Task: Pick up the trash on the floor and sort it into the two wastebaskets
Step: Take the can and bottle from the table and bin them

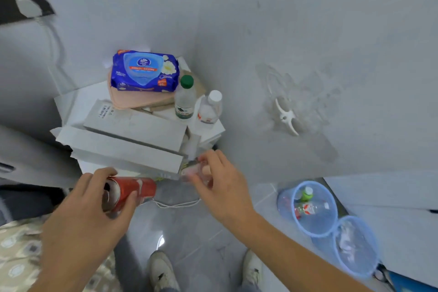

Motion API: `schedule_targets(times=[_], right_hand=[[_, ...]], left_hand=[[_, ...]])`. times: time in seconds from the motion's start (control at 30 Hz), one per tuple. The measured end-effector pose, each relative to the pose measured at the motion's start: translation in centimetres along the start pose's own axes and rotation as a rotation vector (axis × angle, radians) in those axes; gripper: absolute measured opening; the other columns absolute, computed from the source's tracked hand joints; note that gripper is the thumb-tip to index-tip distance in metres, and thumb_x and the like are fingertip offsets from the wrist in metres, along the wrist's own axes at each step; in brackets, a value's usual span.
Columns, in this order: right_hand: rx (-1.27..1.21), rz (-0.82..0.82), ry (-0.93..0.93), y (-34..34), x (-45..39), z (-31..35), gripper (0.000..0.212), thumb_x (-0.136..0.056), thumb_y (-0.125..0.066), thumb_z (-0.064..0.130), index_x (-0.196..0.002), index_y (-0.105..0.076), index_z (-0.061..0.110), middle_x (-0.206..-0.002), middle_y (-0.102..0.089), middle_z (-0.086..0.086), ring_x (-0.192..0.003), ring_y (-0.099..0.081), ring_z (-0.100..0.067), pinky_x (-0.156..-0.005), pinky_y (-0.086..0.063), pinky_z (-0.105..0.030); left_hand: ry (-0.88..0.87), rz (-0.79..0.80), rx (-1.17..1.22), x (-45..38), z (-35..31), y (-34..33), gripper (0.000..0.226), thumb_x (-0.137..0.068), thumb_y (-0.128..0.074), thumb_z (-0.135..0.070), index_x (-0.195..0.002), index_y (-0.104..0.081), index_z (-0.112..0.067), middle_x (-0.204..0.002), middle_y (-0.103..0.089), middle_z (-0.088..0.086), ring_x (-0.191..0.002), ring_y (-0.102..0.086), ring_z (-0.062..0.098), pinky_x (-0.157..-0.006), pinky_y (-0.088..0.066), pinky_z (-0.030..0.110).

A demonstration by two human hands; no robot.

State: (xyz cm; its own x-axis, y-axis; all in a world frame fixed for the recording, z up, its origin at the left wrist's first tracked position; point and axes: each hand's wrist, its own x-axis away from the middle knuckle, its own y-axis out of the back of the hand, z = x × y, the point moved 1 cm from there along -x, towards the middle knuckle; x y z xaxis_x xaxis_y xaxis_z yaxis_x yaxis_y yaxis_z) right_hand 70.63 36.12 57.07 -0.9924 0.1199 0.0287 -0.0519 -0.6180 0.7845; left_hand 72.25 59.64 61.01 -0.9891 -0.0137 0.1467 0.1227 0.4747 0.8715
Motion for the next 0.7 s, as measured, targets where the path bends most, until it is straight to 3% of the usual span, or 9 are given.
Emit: schedule_targets(times=[0.13, 0.33, 0.43, 0.53, 0.6, 0.7], right_hand=[[-0.094, -0.026, -0.083, 2.8, 6.6, -2.9, 0.026, -0.096, -0.066, 0.047, -0.107, -0.056, 0.025, -0.104, -0.053, 0.015, -0.074, -0.055, -0.007, -0.067, -0.051, -0.027], [-0.109, -0.006, -0.111, 6.4, 15.2, -6.8, 0.021, -0.092, -0.063, 0.042, -0.106, -0.053, 0.03, -0.103, -0.05, 0.016, -0.077, -0.049, -0.003, -0.067, -0.044, -0.019], [-0.139, -0.008, -0.133, 8.3, 19.9, -10.0, 0.022, -0.091, -0.062, 0.039, -0.11, -0.053, 0.031, -0.104, -0.049, 0.017, -0.077, -0.049, -0.003, -0.069, -0.05, -0.023], [-0.187, -0.027, -0.186, 10.9, 25.5, -14.0, 0.026, -0.088, -0.062, 0.039, -0.111, -0.053, 0.032, -0.106, -0.051, 0.017, -0.079, -0.056, -0.008, -0.07, -0.054, -0.031], [-0.185, -0.069, -0.258, 12.8, 30.0, -17.2, 0.031, -0.083, -0.062, 0.036, -0.112, -0.053, 0.033, -0.109, -0.052, 0.018, -0.082, -0.058, -0.007, -0.071, -0.055, -0.033], [-0.222, -0.149, -0.392, 16.2, 36.9, -22.1, 0.031, -0.08, -0.063, 0.032, -0.109, -0.052, 0.033, -0.105, -0.051, 0.022, -0.077, -0.056, 0.006, -0.069, -0.053, -0.028]], left_hand=[[-0.126, -0.027, 0.085, 3.9, -4.3, 1.0, 0.054, -0.073, -0.061, -0.051, -0.119, -0.054, -0.022, -0.106, -0.059, 0.0, -0.086, -0.064, 0.035, -0.074, -0.057, 0.054], [-0.27, 0.08, 0.108, 11.6, -12.0, -1.5, 0.054, -0.068, -0.051, -0.056, -0.113, -0.055, -0.026, -0.098, -0.059, -0.005, -0.066, -0.06, 0.027, -0.055, -0.055, 0.038], [-0.304, 0.12, 0.093, 16.0, -16.1, -4.5, 0.054, -0.066, -0.058, -0.054, -0.113, -0.053, -0.03, -0.098, -0.058, -0.008, -0.067, -0.057, 0.022, -0.056, -0.048, 0.031], [-0.342, 0.115, 0.077, 21.2, -20.5, -8.0, 0.053, -0.067, -0.079, -0.037, -0.114, -0.055, -0.028, -0.098, -0.057, -0.012, -0.069, -0.051, 0.016, -0.056, -0.035, 0.02], [-0.361, 0.199, 0.059, 24.4, -22.8, -10.7, 0.056, -0.07, -0.086, -0.026, -0.115, -0.053, -0.029, -0.101, -0.059, -0.009, -0.07, -0.056, 0.017, -0.056, -0.039, 0.022], [-0.387, 0.244, -0.008, 28.4, -26.3, -14.6, 0.053, -0.074, -0.083, -0.026, -0.116, -0.05, -0.029, -0.103, -0.059, -0.007, -0.074, -0.058, 0.02, -0.06, -0.042, 0.03]])
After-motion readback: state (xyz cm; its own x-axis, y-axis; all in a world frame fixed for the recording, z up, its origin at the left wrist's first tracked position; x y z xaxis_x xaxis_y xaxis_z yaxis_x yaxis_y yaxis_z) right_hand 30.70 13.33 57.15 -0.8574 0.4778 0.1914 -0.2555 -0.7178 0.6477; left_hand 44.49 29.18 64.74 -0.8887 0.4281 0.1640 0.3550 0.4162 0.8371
